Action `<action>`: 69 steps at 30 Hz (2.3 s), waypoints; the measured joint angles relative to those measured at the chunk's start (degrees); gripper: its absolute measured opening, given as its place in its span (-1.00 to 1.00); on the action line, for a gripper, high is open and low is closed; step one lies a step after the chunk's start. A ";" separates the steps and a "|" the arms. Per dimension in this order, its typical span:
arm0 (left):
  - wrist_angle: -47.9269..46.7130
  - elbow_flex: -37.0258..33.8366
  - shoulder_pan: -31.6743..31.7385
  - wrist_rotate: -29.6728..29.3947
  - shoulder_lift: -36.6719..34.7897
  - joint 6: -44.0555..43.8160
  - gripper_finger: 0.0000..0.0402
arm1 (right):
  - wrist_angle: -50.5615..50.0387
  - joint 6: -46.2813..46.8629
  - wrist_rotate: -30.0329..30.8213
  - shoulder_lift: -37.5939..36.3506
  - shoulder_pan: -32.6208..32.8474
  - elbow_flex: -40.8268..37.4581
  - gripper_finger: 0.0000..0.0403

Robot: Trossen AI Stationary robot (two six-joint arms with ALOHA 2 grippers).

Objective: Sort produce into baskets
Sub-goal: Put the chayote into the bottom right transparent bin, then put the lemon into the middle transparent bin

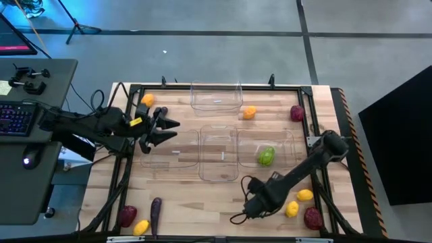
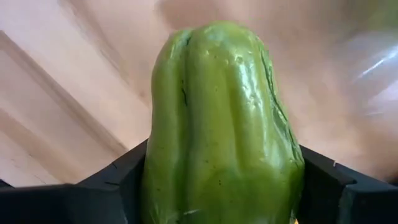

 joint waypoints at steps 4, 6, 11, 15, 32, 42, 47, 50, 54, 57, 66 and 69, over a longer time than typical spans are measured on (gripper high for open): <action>-0.06 0.00 0.02 -1.23 0.00 0.00 0.09 | -8.42 0.84 11.43 -6.02 0.39 5.31 0.33; -0.06 0.00 0.02 -1.25 -0.02 -0.62 0.09 | -11.49 2.71 18.04 -8.87 -0.16 5.99 0.36; -2.00 -0.02 0.02 4.30 -2.19 -6.40 0.09 | -13.09 4.45 25.97 -15.35 -5.05 0.37 0.45; -6.55 -0.02 -0.02 7.77 -5.45 -9.12 0.09 | -7.84 0.51 25.79 -19.89 -10.31 -9.37 0.46; -16.05 -2.04 -0.04 -1.25 -5.73 -14.00 0.08 | 0.76 -4.19 25.78 -28.51 -20.31 -17.89 0.48; -15.03 -2.49 -0.04 -1.17 -5.28 -14.05 0.08 | 3.22 -5.70 24.21 -28.50 -25.29 -17.92 0.93; -15.07 -2.49 -0.04 -1.15 -5.29 -13.51 0.08 | 5.65 -8.22 27.36 -30.23 -25.64 -16.89 0.87; -15.09 -2.49 -0.04 -1.16 -5.31 -13.49 0.08 | 5.83 -8.32 27.84 -31.89 -25.56 -14.24 0.85; -15.12 -2.49 -0.04 -1.16 -5.31 -13.31 0.08 | 5.85 -7.84 25.10 -34.09 -24.14 -10.90 0.84; -15.14 -2.49 -0.04 -1.28 -5.16 -12.04 0.08 | 6.09 -4.83 20.47 -35.11 -21.95 -9.96 0.84; -15.15 -2.47 -0.04 -1.58 -4.47 -12.04 0.08 | 6.10 16.15 -0.46 -30.86 -8.22 -11.02 0.84; -15.23 -2.47 -0.04 -1.58 -4.21 -13.02 0.08 | 7.12 22.41 -8.46 -27.18 -2.61 -12.84 0.84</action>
